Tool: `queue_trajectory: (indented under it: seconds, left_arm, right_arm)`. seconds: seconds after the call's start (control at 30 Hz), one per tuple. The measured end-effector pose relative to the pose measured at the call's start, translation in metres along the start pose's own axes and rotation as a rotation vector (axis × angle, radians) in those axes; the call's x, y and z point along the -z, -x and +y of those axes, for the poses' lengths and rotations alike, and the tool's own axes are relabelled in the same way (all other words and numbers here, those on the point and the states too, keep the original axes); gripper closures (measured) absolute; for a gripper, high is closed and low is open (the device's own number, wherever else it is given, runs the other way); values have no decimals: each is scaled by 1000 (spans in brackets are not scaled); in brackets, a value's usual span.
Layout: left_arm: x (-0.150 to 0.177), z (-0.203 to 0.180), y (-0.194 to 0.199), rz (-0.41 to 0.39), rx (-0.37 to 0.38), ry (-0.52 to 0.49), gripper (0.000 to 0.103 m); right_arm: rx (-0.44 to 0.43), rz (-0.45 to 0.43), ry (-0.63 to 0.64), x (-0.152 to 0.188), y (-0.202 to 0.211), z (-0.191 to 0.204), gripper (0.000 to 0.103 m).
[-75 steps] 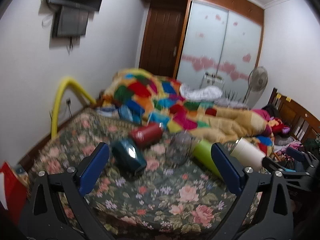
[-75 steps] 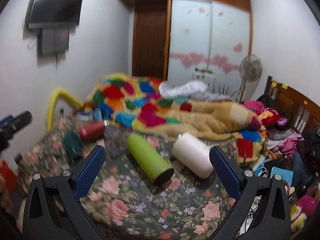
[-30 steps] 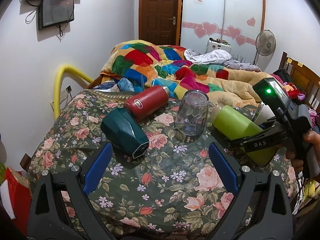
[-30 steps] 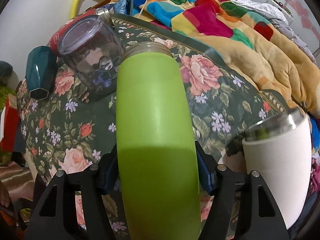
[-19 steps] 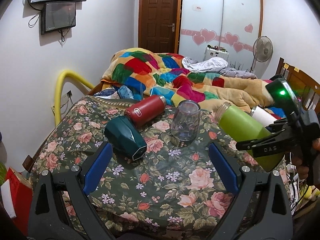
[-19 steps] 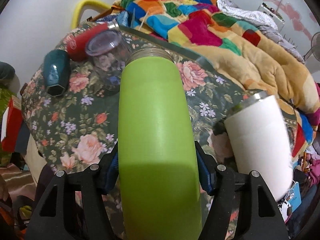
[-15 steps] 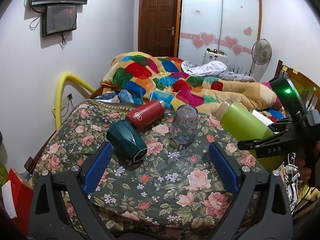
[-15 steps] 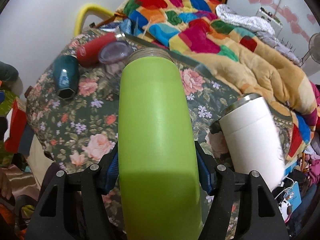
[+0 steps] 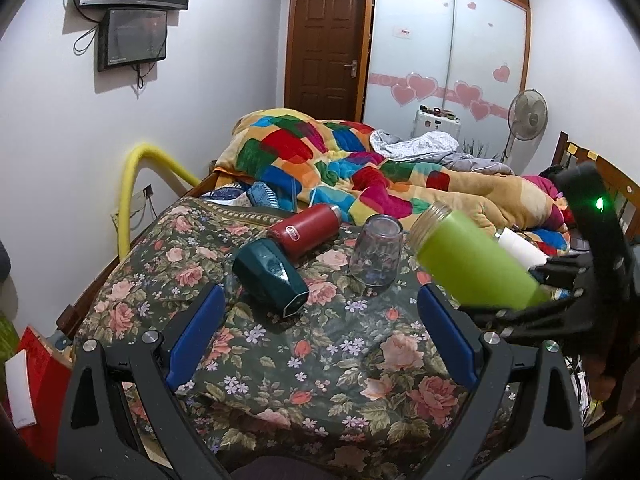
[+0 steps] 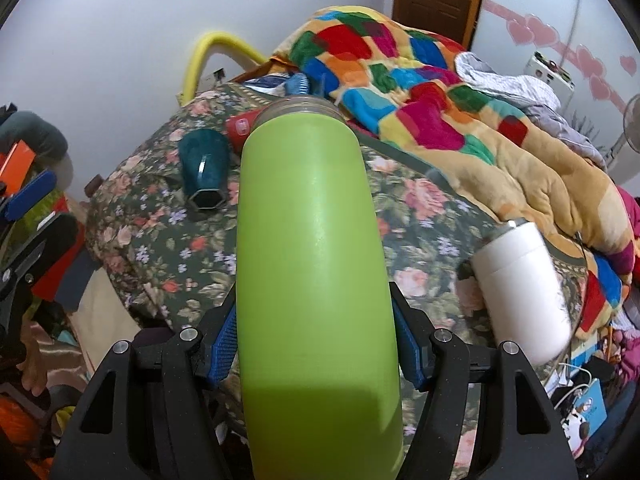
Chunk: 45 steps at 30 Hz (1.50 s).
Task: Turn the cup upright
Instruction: 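Lift the green bottle with the right tool and swing it toward the left tool, then grasp the green bottle with the left tool while the right tool releases it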
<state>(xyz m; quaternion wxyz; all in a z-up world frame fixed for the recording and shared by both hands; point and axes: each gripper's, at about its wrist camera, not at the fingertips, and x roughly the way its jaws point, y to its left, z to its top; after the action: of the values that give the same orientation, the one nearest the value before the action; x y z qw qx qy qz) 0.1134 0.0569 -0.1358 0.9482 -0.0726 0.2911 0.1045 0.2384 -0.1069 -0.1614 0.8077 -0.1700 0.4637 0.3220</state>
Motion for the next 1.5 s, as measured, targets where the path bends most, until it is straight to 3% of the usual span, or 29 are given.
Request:
queue_trajectory:
  seconds: [0.2,0.47,0.63,0.87,1.2,1.33,1.5]
  left_arm:
    - [8,7,-6,33,-11,4,5]
    - [17,7,-29,93,-6,6,5]
    - [21,6,-41,128,2,11,5]
    - [25,1,-57,190,24,33,5]
    - [23,-18,-64,257,102,9,5]
    - [33,-29,-84,373,187,32,6]
    - [61,-30,-115,568,277,171,20]
  right_arm:
    - [-58,41,-18,13,-34,13,40]
    - [-62,124,-50,29,-81,15,40]
    - [-43,147,-50,33,-93,13,40]
    - [-84,149,-65,33,-92,6,40]
    - [-100,58,-58,35,-42,2,36]
    - [-24,-18,-83,48,-5,-12,35]
    - [113,-102,-118,67,33,-26,34]
